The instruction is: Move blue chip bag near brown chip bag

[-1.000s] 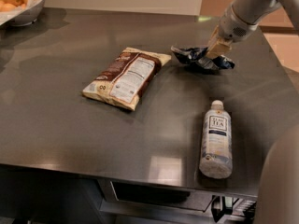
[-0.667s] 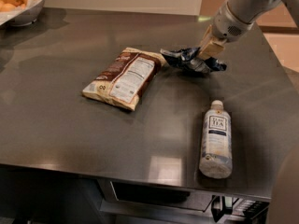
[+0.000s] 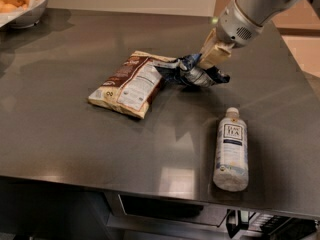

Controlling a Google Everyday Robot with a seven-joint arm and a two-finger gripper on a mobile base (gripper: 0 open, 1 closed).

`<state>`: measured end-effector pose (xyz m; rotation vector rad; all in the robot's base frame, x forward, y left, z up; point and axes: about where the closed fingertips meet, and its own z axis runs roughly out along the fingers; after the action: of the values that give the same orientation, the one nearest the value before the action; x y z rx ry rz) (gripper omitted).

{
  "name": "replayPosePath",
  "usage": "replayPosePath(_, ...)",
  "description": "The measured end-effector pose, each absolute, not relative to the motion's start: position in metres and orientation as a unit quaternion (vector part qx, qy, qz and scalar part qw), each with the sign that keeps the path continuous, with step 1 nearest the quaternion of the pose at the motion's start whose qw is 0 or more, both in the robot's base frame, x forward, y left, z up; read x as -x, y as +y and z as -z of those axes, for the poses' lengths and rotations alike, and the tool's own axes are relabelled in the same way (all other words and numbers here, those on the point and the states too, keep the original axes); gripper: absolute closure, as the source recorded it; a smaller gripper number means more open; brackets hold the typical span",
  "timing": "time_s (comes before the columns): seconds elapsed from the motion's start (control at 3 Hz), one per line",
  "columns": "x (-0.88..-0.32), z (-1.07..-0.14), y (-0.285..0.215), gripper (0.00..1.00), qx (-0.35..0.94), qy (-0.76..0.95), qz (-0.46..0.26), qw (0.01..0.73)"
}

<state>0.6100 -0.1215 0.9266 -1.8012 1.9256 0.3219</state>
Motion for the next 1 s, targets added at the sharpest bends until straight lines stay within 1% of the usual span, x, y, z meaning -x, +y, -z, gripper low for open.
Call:
replayPosePath(0.67, -0.6111, -0.9245, -0.1155, 0.13, 0.659, 0.701, -0.121, 0.243)
replayPosePath(1.0, -0.6125, -0.9231, -0.1137, 0.0, 0.66, 0.701, -0.121, 0.243)
